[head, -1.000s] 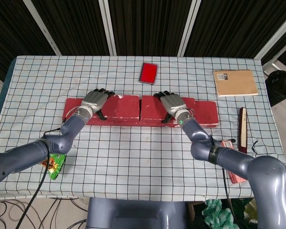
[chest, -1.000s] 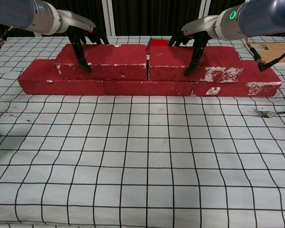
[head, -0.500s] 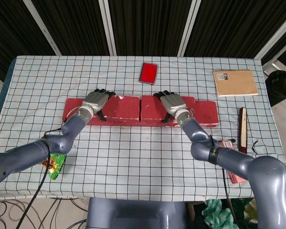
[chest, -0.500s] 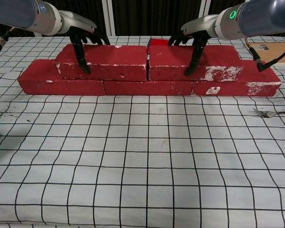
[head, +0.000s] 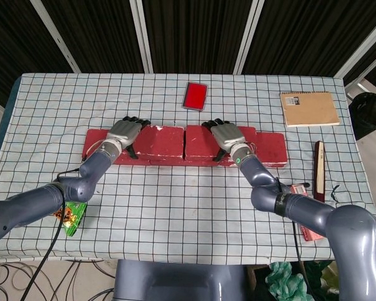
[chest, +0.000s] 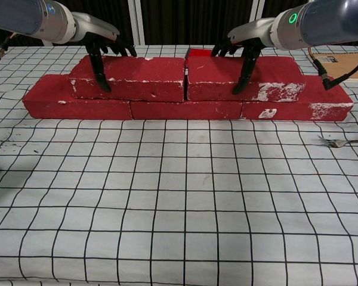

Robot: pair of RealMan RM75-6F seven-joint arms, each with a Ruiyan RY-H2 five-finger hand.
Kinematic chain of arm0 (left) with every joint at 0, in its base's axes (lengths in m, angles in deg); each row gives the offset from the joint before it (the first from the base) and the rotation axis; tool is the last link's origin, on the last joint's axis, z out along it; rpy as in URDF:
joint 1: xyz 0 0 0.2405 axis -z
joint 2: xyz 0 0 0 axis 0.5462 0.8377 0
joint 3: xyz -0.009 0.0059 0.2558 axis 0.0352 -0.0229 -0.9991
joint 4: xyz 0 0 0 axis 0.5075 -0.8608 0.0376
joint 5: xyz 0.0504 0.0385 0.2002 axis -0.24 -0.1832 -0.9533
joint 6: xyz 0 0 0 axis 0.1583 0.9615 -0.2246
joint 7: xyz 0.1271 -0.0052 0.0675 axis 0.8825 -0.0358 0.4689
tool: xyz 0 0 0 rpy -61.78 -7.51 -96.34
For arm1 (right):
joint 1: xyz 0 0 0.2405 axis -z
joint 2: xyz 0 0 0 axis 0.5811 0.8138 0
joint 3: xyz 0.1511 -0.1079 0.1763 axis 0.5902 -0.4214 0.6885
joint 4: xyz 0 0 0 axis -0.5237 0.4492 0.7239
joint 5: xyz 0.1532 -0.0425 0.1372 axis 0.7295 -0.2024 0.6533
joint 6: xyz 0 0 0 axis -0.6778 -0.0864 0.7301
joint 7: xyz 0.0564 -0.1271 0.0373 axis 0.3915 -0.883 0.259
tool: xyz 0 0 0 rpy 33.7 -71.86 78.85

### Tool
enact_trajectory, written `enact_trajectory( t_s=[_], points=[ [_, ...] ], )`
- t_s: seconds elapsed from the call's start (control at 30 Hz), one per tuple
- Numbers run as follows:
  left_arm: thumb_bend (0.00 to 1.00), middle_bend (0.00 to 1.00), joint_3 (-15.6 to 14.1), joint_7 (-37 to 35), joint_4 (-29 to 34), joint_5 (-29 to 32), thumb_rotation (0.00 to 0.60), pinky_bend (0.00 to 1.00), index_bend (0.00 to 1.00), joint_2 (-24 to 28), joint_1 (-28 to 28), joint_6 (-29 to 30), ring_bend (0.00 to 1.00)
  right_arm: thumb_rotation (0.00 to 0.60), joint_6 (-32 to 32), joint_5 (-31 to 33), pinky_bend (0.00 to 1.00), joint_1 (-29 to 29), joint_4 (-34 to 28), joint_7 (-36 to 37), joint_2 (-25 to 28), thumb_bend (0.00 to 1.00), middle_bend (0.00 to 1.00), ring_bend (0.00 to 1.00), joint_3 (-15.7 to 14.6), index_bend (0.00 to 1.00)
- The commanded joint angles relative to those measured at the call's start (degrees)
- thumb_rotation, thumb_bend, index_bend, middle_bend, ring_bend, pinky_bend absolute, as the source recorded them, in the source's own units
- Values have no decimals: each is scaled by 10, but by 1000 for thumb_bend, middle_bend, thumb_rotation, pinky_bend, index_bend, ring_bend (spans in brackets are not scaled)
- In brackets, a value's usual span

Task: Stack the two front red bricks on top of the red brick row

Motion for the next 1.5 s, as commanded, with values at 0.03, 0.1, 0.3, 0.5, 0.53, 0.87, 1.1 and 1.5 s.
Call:
enact_trajectory(
  t_s=[0.03,0.1,0.3,0.5,0.53,0.87,1.1,1.5],
  points=[
    [0,100,-3,2,0,5,600,50,84,0,2,1,0,600,0,1,115,0,0,-1,0,75,55,17,-1,89],
    [0,100,-4,3,1,9,600,50,84,0,4,3,0,600,1,2,115,0,-1,-2,1,74,55,17,-1,89],
    [0,100,-9,9,4,22,600,50,84,-1,7,13,0,600,3,4,115,-1,-5,-4,2,74,55,17,-1,89],
    [0,100,-12,16,7,34,600,50,82,-4,11,20,0,600,6,4,115,-1,-9,-7,5,75,55,17,-1,88],
    [0,100,-12,17,7,35,600,50,81,-4,12,21,0,600,7,4,115,-1,-10,-7,5,75,55,17,-1,86],
    [0,99,-14,26,12,51,600,50,79,-5,15,32,0,600,13,9,115,-1,-14,-15,6,75,55,15,-5,76],
    [0,99,-13,32,11,58,600,50,79,-8,15,33,0,600,12,15,114,-4,-18,-21,7,75,55,15,-8,76],
    [0,99,-11,38,10,63,600,50,79,-7,14,35,0,600,24,33,114,-9,-23,-35,5,51,53,4,-11,66]
  ],
)
